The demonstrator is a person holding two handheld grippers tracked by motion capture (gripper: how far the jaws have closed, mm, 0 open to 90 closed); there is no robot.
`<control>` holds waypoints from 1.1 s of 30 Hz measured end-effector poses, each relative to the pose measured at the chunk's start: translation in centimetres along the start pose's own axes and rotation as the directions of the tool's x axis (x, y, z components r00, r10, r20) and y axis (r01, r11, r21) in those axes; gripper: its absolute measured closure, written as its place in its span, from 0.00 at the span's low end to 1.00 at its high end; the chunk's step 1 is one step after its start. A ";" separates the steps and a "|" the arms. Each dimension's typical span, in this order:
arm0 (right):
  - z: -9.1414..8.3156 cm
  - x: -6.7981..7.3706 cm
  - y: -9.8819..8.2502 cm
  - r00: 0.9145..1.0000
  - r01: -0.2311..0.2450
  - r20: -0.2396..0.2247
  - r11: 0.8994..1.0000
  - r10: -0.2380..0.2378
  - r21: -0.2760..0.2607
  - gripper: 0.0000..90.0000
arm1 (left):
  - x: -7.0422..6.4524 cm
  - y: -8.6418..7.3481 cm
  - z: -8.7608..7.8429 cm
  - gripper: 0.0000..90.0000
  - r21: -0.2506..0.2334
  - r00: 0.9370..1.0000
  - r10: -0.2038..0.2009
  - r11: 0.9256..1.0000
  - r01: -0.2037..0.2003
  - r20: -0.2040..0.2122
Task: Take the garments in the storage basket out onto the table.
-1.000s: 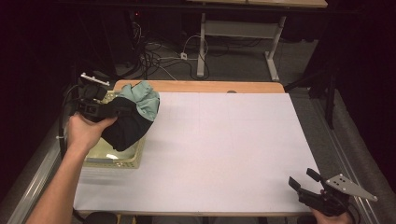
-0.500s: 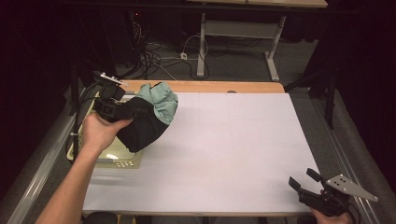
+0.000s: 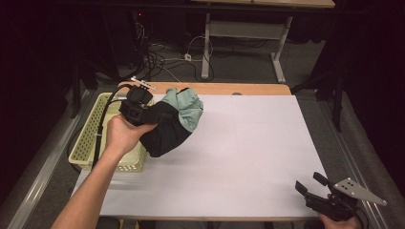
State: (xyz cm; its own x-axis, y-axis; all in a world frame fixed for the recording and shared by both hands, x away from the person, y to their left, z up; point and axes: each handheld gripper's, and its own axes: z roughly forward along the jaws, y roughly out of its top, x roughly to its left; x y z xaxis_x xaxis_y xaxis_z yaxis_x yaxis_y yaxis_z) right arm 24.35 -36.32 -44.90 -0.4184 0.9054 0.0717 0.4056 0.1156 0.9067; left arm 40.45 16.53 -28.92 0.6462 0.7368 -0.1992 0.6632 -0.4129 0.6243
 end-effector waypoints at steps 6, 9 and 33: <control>0.1 0.0 0.0 1.000 0.003 -0.002 1.000 -0.003 0.005 0.25 | -1.0 0.7 1.4 0.57 0.009 1.000 0.019 1.000 -0.019 0.014; 0.0 0.1 0.0 1.000 0.005 -0.002 1.000 -0.005 0.003 0.25 | -1.4 1.1 2.1 0.57 0.008 0.999 0.028 1.000 -0.028 0.020; 0.0 0.1 0.0 1.000 0.007 -0.004 1.000 -0.007 0.003 0.25 | -2.3 3.0 9.0 0.56 0.036 0.999 0.020 0.999 -0.021 0.029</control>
State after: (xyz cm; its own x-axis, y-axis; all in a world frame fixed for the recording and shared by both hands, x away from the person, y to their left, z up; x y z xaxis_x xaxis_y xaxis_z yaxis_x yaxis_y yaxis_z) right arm 24.36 -36.26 -44.91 -0.4248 0.9028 0.0674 0.4055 0.1231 0.9058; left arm 44.29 8.77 -33.37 0.6699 0.7126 -0.2085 0.6629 -0.4475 0.6003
